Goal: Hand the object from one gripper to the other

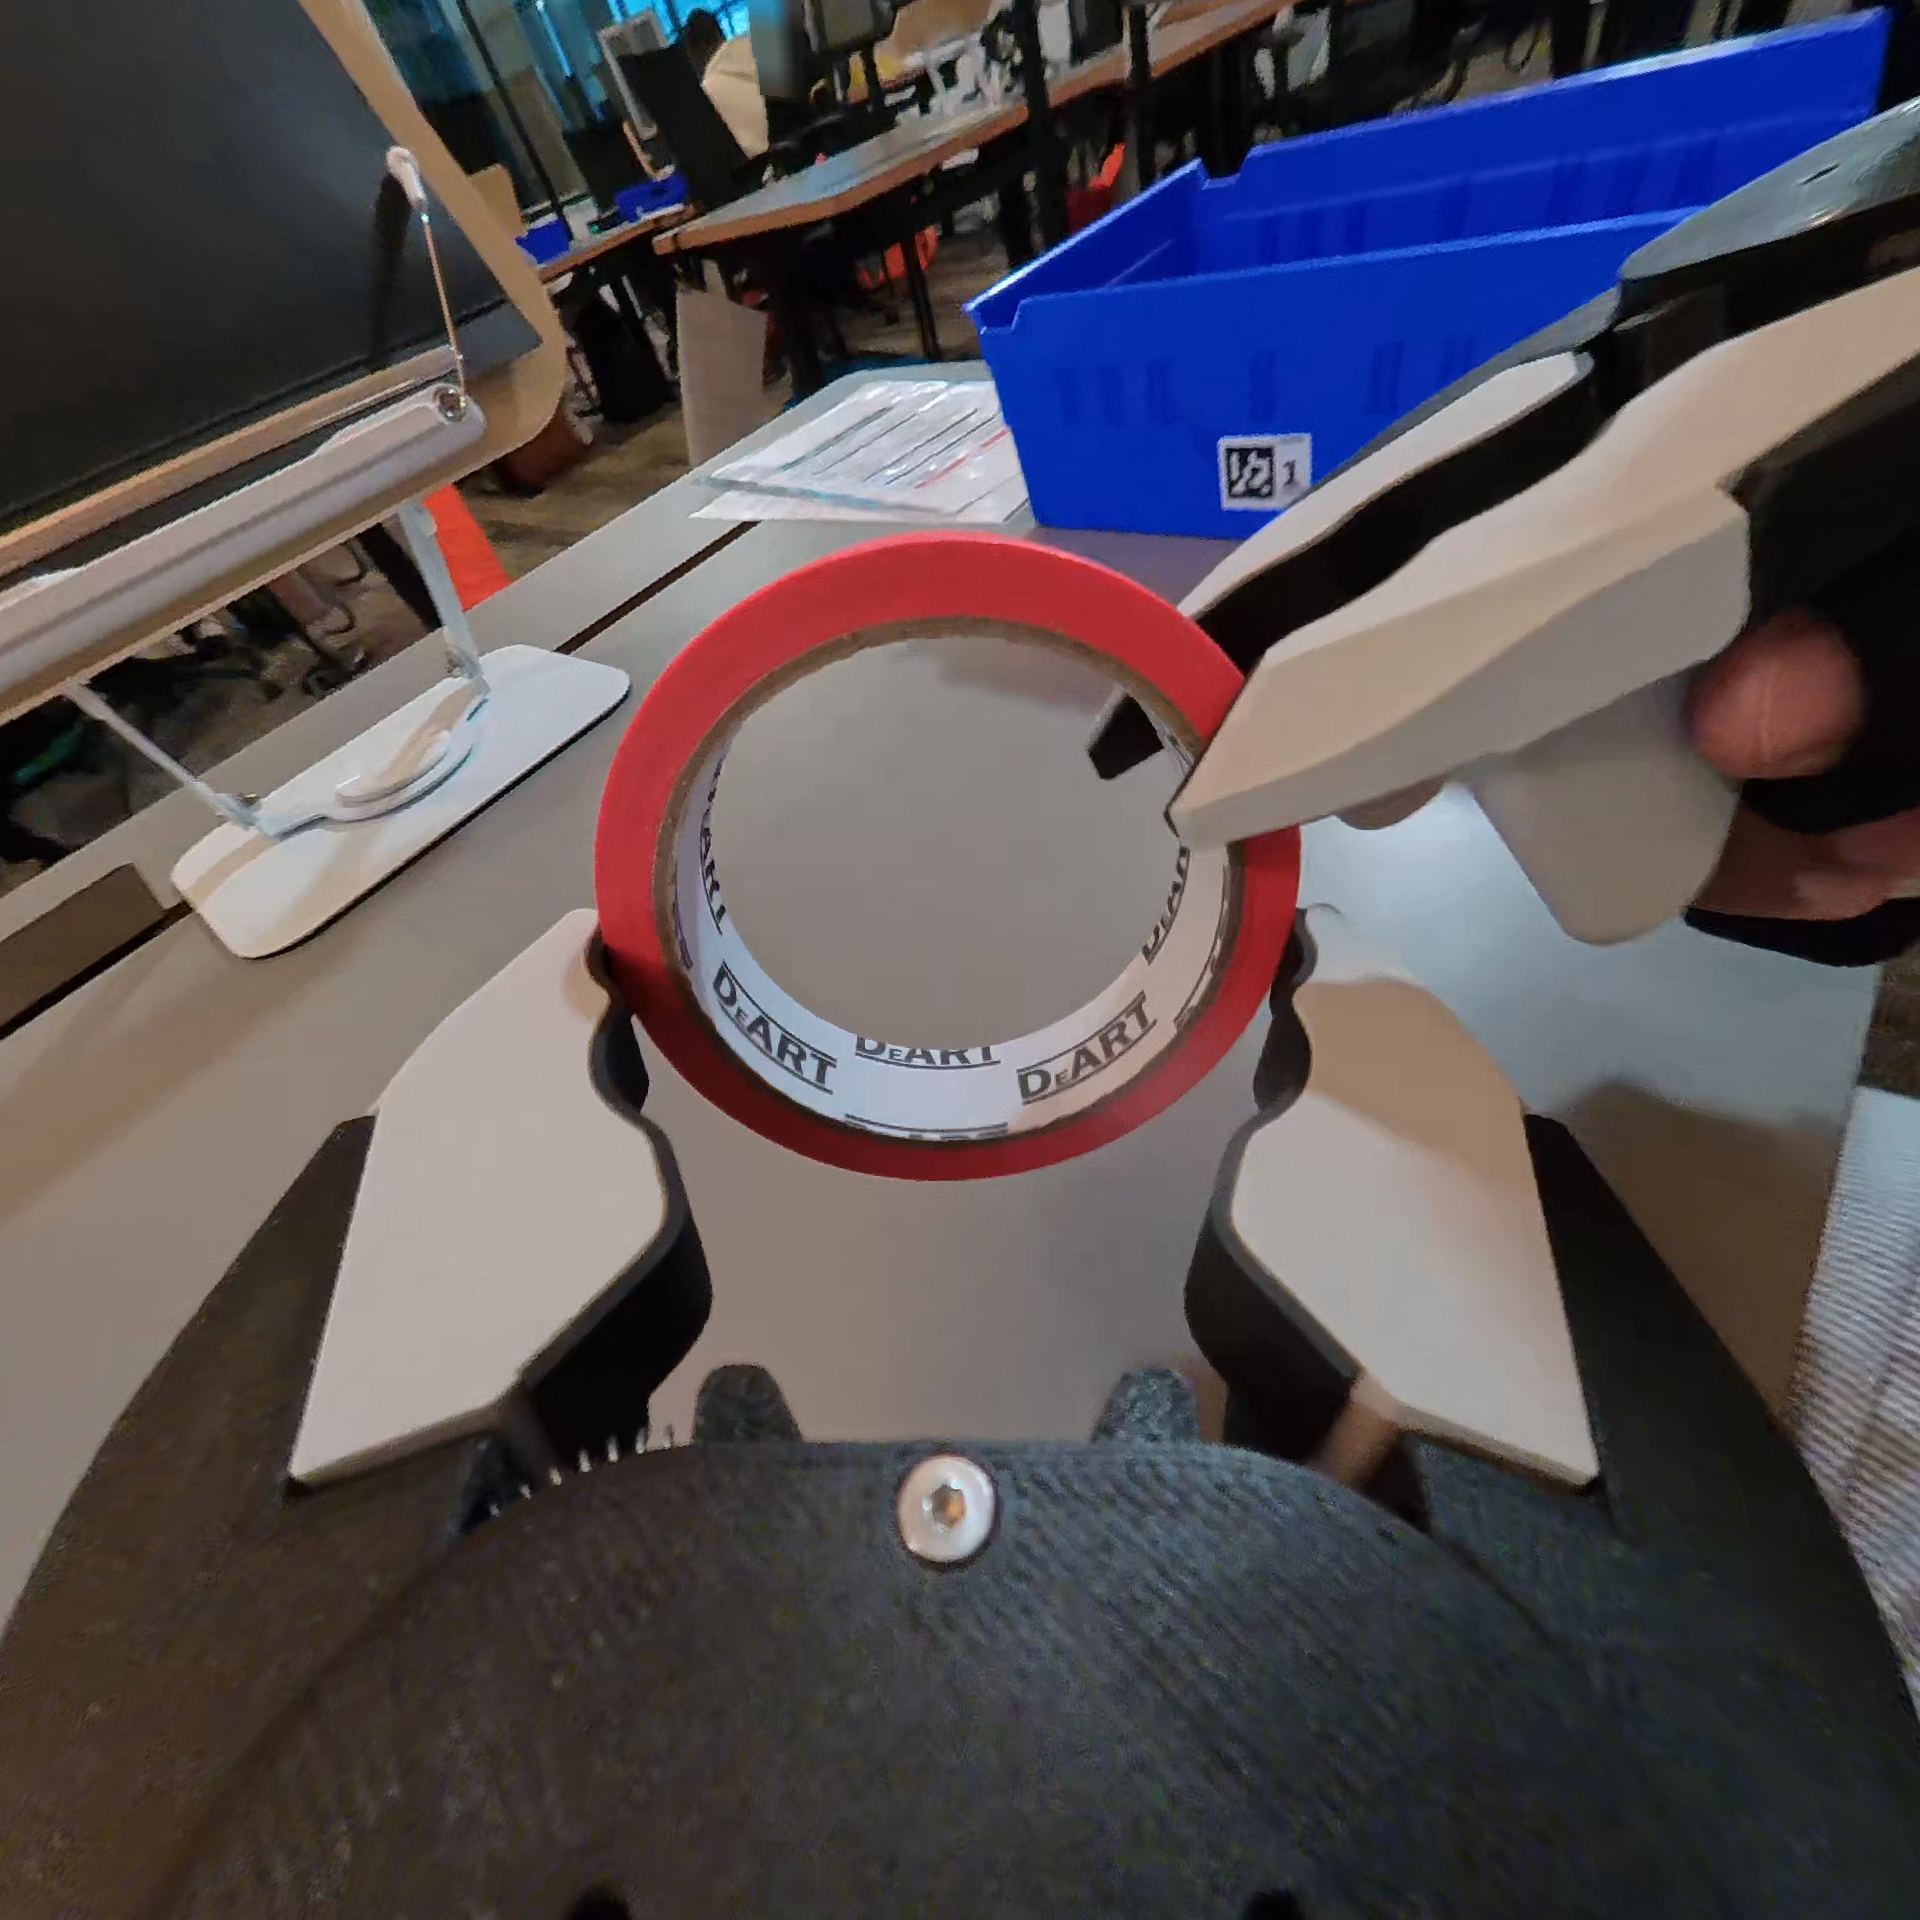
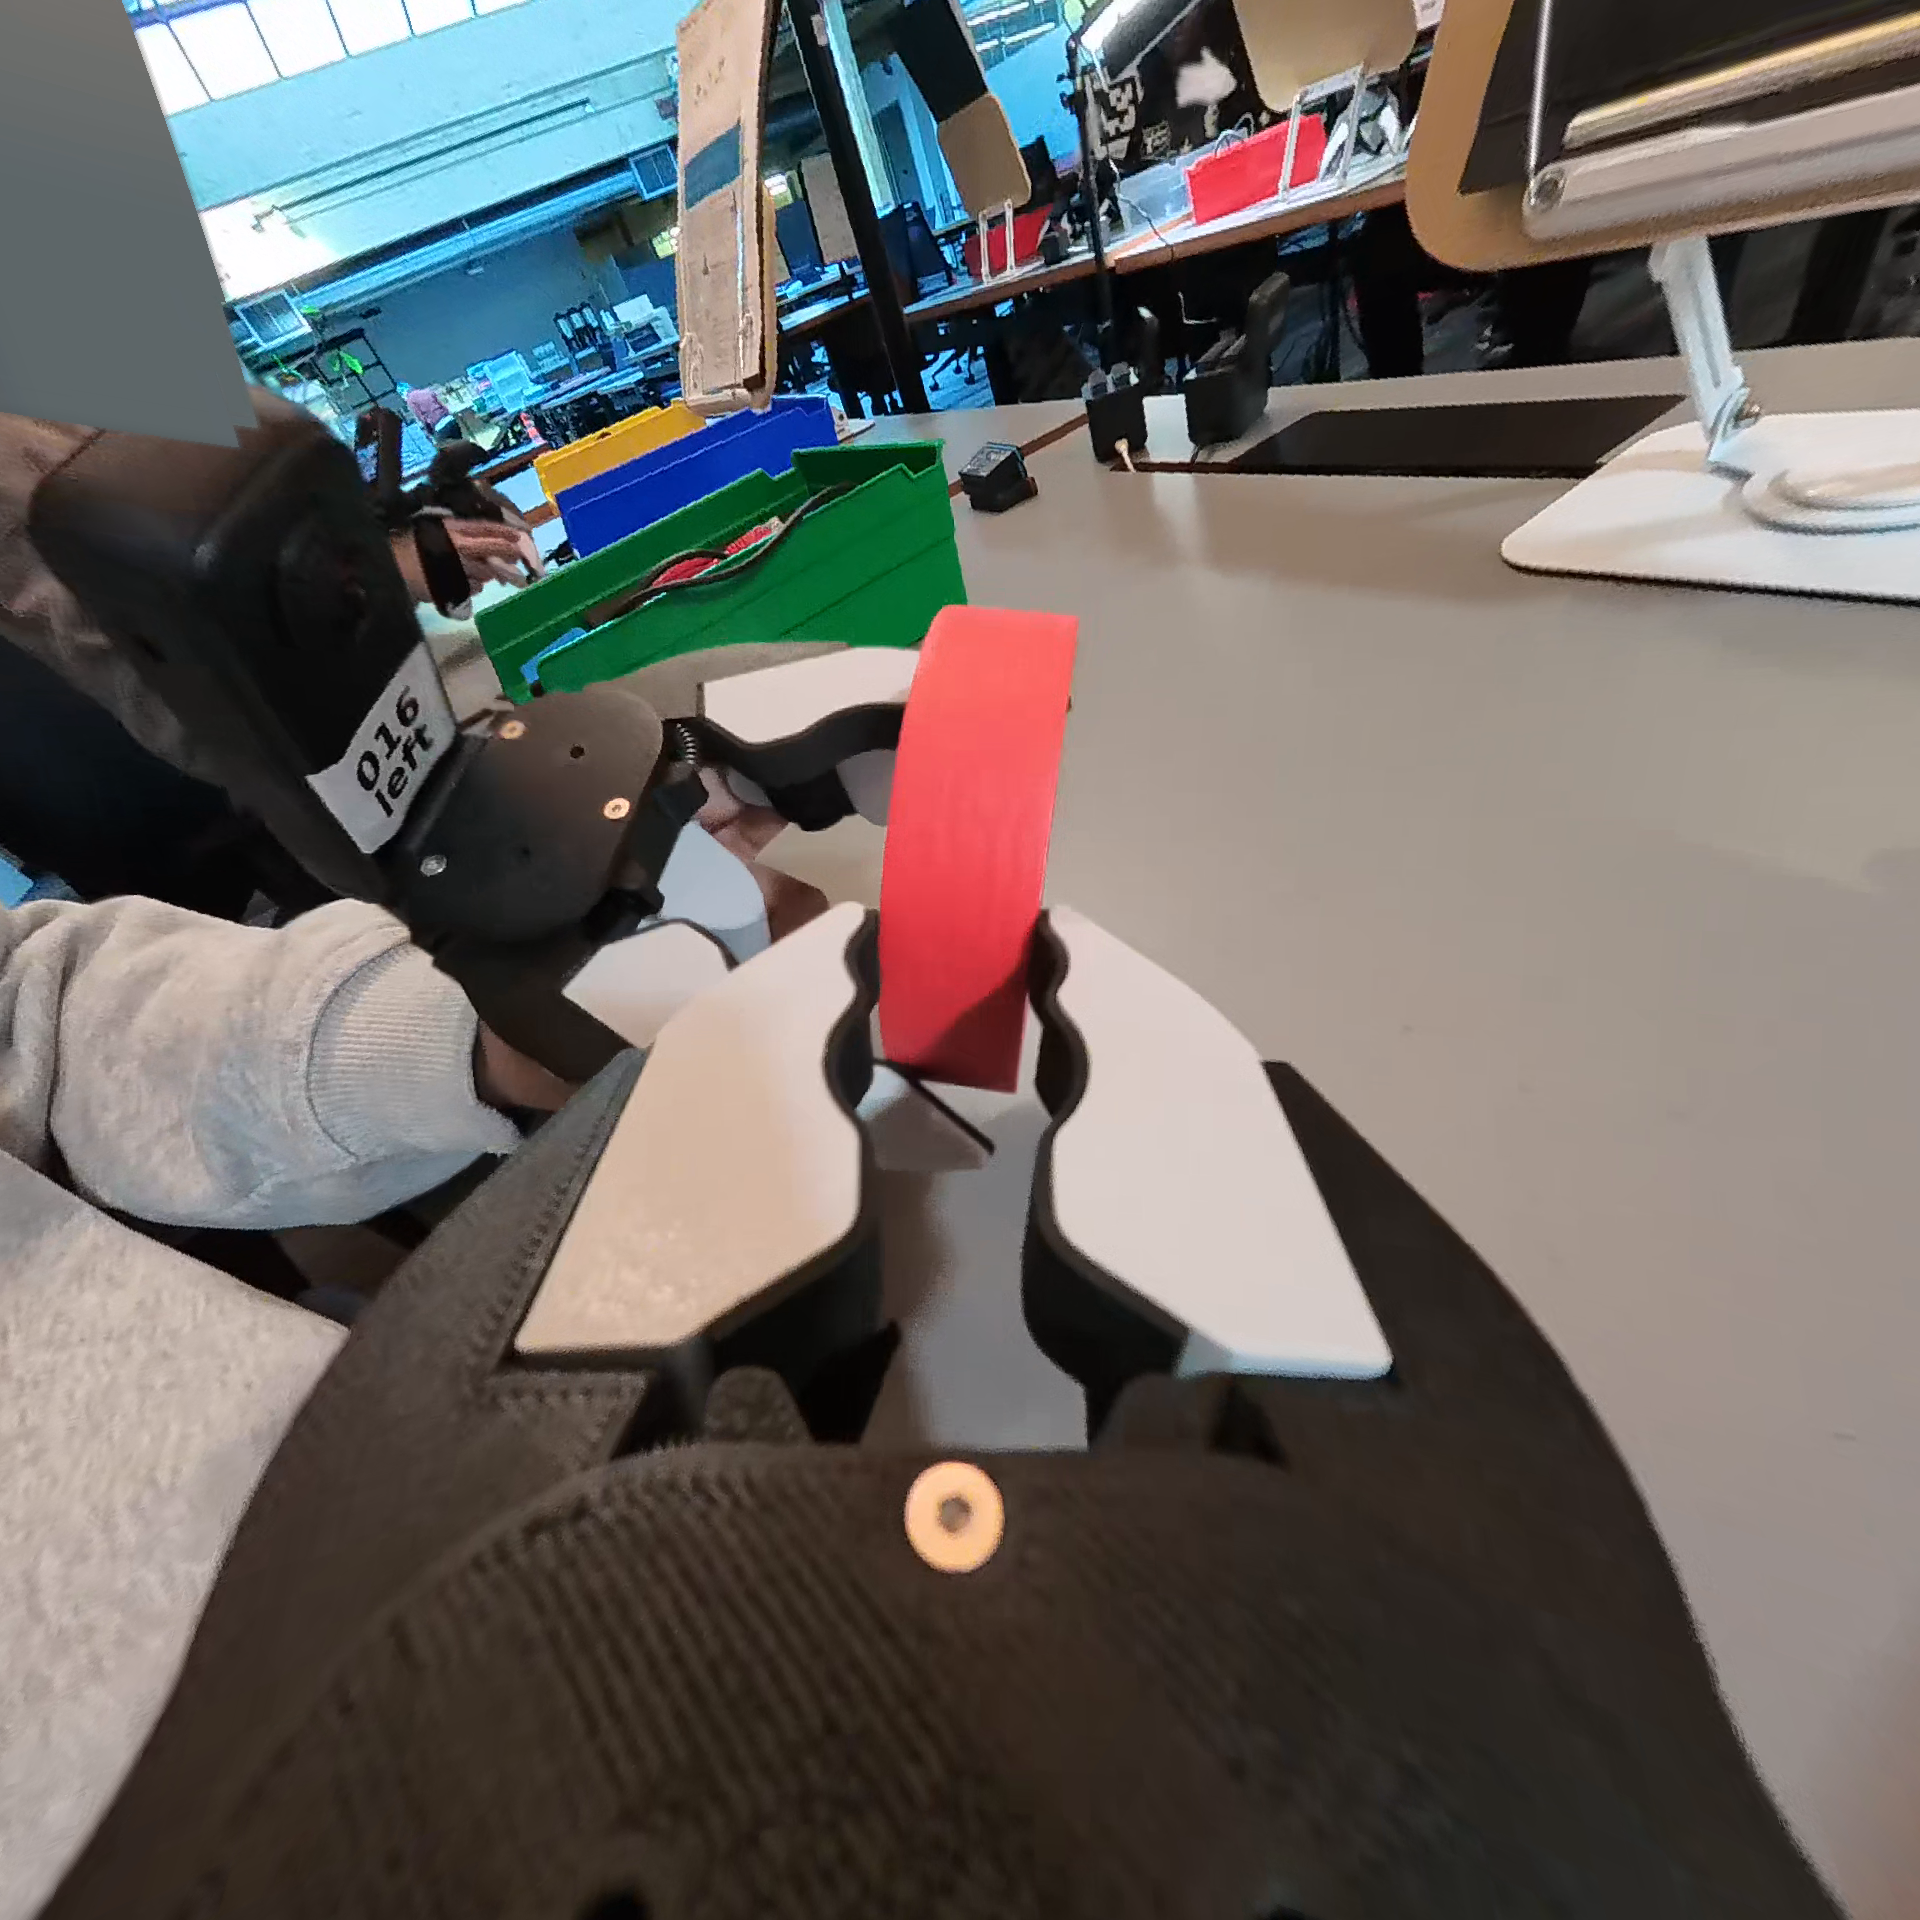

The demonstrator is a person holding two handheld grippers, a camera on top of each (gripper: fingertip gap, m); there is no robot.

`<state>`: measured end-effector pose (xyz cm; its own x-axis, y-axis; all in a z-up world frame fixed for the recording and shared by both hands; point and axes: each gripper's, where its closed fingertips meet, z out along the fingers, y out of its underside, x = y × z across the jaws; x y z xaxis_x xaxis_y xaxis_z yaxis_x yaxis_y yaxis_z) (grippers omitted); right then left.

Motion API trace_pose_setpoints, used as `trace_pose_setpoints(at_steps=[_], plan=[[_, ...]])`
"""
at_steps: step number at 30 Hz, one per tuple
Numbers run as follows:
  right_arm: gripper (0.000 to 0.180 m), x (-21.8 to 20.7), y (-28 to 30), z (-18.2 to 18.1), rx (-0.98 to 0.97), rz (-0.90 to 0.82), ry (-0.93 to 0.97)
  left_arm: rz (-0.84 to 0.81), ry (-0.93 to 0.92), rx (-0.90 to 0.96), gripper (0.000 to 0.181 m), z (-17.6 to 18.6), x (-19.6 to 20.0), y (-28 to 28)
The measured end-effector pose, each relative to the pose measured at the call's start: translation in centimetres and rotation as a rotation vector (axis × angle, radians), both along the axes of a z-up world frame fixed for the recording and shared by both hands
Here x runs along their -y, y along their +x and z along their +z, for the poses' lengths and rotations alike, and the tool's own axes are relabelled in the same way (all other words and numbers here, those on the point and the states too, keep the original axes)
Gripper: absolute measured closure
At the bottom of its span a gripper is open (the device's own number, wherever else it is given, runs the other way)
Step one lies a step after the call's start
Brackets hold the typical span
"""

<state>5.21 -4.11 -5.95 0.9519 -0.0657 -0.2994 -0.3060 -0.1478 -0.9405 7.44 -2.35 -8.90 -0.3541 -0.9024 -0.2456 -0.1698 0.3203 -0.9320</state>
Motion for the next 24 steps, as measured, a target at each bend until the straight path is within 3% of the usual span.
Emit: trace_pose_setpoints(at_steps=[4,8,13,15,19,22,24], plan=[[0.152,0.8,0.9,1.0,-0.009,0.038,0.055,-0.07,-0.141,-0.021,0.051,0.1,0.4,0.0],[0.152,1.7,1.6,1.7,-0.075,0.135,0.117,-0.213,-0.468,-0.076,0.053,1.3,0.6,-0.5],[0.152,2.6,1.3,2.0,-0.199,0.319,0.181,-0.503,-0.923,-0.206,0.105,3.2,0.9,-2.2],[0.152,2.8,0.9,2.3,-0.271,0.375,0.212,-0.562,-1.034,-0.246,0.106,3.6,0.6,-2.4],[0.152,2.7,0.2,1.8,-0.298,0.424,0.182,-0.678,-1.095,-0.252,0.12,4.8,0.7,-3.4],[0.152,2.5,-0.4,1.5,-0.297,0.445,0.16,-0.671,-0.994,-0.28,0.15,3.8,1.3,-3.6],[0.152,2.5,-0.4,1.5,-0.309,0.442,0.169,-0.66,-0.971,-0.275,0.151,3.8,1.3,-3.6]])
